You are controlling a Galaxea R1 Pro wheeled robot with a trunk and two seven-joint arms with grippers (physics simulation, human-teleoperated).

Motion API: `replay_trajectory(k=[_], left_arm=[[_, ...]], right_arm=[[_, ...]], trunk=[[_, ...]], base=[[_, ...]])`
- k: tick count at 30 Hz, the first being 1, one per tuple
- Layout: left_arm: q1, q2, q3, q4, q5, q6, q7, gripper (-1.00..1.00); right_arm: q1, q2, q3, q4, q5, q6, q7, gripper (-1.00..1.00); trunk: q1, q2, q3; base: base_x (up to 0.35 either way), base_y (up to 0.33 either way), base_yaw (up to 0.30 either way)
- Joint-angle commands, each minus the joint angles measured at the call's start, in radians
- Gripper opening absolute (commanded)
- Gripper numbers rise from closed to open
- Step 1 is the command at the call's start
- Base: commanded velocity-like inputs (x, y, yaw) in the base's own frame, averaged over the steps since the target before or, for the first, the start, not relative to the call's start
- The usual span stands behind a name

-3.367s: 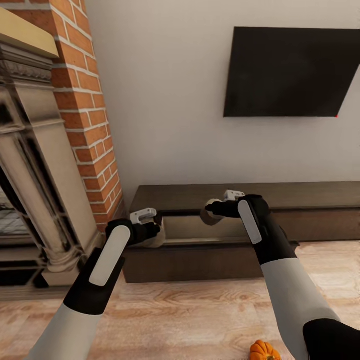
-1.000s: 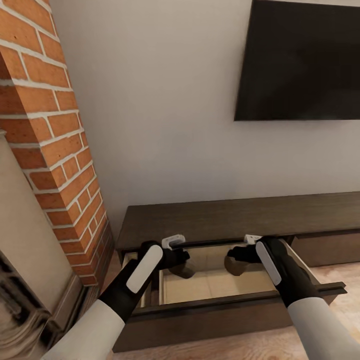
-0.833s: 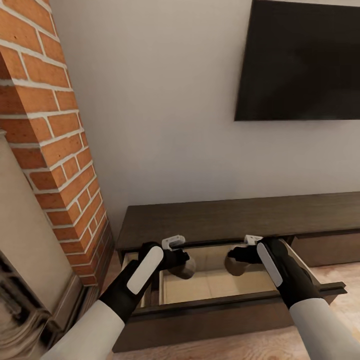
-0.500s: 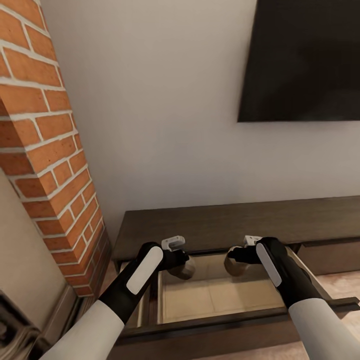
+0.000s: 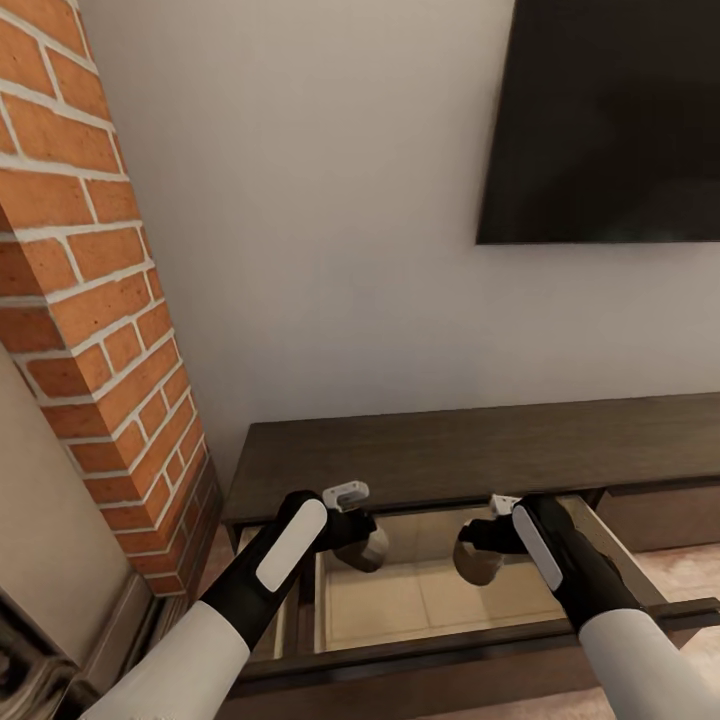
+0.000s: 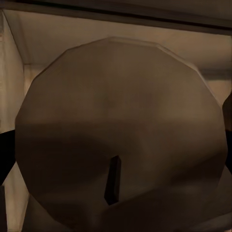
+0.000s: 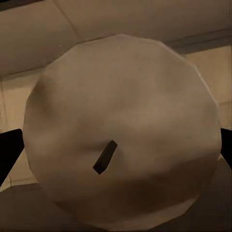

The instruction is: Place each of the two pumpkins and all three candles from the living room inside a cabinet in the living room (use any cabinet), then make sure every cabinet is closed, and position the cauldron so it is next to a table in the living room.

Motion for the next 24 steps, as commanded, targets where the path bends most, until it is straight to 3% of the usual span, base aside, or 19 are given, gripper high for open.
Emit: replay_trajectory(k=[1, 7, 10, 14, 20, 24], left_arm=[[-0.001, 0.0, -0.001, 0.002, 0.011, -0.001, 0.01, -1.0], [0.0, -0.002, -0.004, 0.026, 0.011, 0.0, 0.01, -1.0], [0.0, -0.005, -0.046, 0.063, 0.011, 0.0, 0.012, -1.0], [-0.001, -0.01, -0.095, 0.081, 0.014, 0.005, 0.011, -1.0], [0.0, -0.013, -0.121, 0.094, 0.021, 0.018, 0.007, -1.0], [-0.001, -0.008, -0.137, 0.158, 0.023, 0.015, 0.007, -1.0]], right_arm=[[0.004, -0.002, 0.004, 0.001, -0.009, 0.0, -0.009, -1.0], [0.029, -0.001, 0.021, 0.004, -0.003, -0.04, -0.009, -1.0], [0.034, -0.001, 0.063, 0.005, 0.0, -0.05, -0.009, -1.0], [0.036, -0.001, 0.082, 0.011, 0.002, -0.056, -0.009, -1.0], [0.035, -0.001, 0.089, 0.017, 0.002, -0.079, -0.009, -1.0], [0.036, 0.002, 0.091, 0.02, 0.002, -0.083, -0.009, -1.0]], trunk=[[0.0, -0.001, -0.001], [0.0, -0.001, -0.001], [0.0, -0.001, -0.001], [0.0, -0.001, -0.001], [0.0, -0.001, -0.001], [0.0, -0.001, -0.001]], base=[[0.0, 0.0, 0.0], [0.0, 0.0, 0.0], [0.0, 0.0, 0.0], [0.0, 0.0, 0.0], [0.0, 0.0, 0.0], [0.187, 0.0, 0.0]])
